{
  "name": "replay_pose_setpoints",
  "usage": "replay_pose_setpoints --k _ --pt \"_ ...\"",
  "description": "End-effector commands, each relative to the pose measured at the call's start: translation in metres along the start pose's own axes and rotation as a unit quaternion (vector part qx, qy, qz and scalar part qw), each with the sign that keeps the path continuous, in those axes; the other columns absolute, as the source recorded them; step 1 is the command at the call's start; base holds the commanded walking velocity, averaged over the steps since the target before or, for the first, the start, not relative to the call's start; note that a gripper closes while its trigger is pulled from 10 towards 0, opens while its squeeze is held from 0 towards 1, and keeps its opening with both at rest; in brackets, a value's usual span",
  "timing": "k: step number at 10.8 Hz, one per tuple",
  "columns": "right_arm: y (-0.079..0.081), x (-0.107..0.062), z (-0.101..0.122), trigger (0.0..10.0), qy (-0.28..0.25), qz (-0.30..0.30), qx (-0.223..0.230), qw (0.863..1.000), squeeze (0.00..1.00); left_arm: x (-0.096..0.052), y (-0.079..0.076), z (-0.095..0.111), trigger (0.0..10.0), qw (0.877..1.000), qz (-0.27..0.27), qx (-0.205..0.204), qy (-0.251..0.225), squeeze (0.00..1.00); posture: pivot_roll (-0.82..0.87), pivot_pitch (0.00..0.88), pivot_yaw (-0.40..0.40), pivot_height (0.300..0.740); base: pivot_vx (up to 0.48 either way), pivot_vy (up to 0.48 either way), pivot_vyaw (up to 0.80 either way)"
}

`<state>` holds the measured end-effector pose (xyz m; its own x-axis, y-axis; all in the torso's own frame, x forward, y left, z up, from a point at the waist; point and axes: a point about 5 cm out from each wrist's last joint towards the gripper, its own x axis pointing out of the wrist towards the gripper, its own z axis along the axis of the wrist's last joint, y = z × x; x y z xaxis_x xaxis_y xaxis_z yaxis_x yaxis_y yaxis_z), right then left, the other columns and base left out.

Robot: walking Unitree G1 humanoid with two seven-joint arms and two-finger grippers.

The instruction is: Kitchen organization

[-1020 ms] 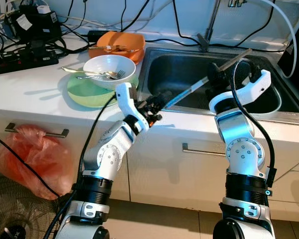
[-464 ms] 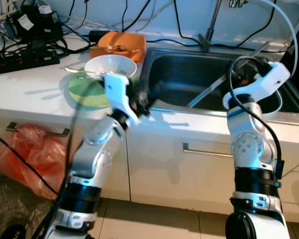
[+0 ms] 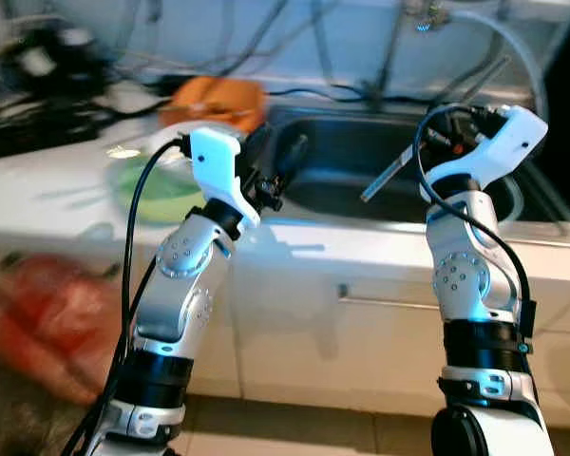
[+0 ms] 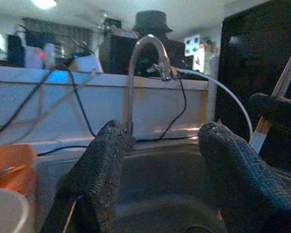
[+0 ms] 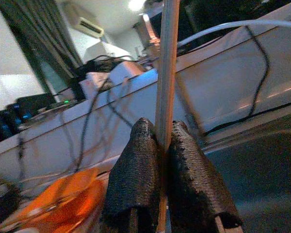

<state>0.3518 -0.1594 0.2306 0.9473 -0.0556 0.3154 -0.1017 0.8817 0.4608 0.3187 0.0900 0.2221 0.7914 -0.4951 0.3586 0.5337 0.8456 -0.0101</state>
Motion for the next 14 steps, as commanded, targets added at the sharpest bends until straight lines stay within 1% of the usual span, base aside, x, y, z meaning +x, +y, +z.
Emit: replay_pose_setpoints --k 1,3,4,7,10,11,13,14 --pt "0.000 -0.001 0.002 0.0 -0.007 -0.001 -0.006 1.000 0.00 0.000 -0.003 0.002 10.0 1.000 -0.004 0.007 -0.006 0.00 0.05 0.006 -0.017 0.740 0.458 0.000 0.00" --pt "0.001 -0.002 -0.001 0.0 -0.008 0.002 -0.012 1.000 0.00 -0.001 -0.005 0.000 10.0 1.000 -0.010 0.009 -0.005 0.00 0.05 0.008 -0.019 0.740 0.452 0.000 0.00" --pt "0.001 -0.002 -0.001 0.0 -0.008 0.001 -0.013 1.000 0.00 -0.001 -0.004 0.001 10.0 1.000 -0.006 0.012 -0.006 0.00 0.05 0.009 -0.020 0.740 0.420 0.000 0.00" --pt "0.000 -0.002 -0.001 0.0 -0.008 -0.003 -0.016 1.000 0.00 -0.005 -0.007 0.001 10.0 1.000 -0.013 0.002 -0.009 0.00 0.05 0.014 -0.024 0.740 0.000 0.000 0.00" --pt "-0.001 -0.003 -0.006 0.0 0.005 -0.007 -0.025 1.000 0.00 -0.010 -0.008 0.000 10.0 1.000 -0.008 0.001 -0.005 0.00 0.06 0.021 -0.028 0.740 0.000 0.000 0.00" --pt "-0.005 -0.002 -0.012 1.1 0.035 0.001 -0.044 0.998 0.00 -0.012 -0.007 -0.001 10.0 1.000 0.004 0.004 0.000 0.00 0.06 0.023 -0.029 0.740 0.000 0.000 0.00" --pt "-0.013 0.006 -0.023 8.7 0.094 0.024 -0.102 0.990 0.00 -0.013 -0.005 -0.003 10.0 1.000 0.010 0.006 0.005 0.00 0.06 0.023 -0.029 0.740 0.000 0.000 0.00" --pt "-0.016 0.009 -0.023 8.7 0.104 0.034 -0.116 0.987 0.00 -0.013 -0.005 -0.002 10.0 1.000 0.011 0.006 0.006 0.00 0.06 0.023 -0.029 0.740 0.000 0.000 0.00"
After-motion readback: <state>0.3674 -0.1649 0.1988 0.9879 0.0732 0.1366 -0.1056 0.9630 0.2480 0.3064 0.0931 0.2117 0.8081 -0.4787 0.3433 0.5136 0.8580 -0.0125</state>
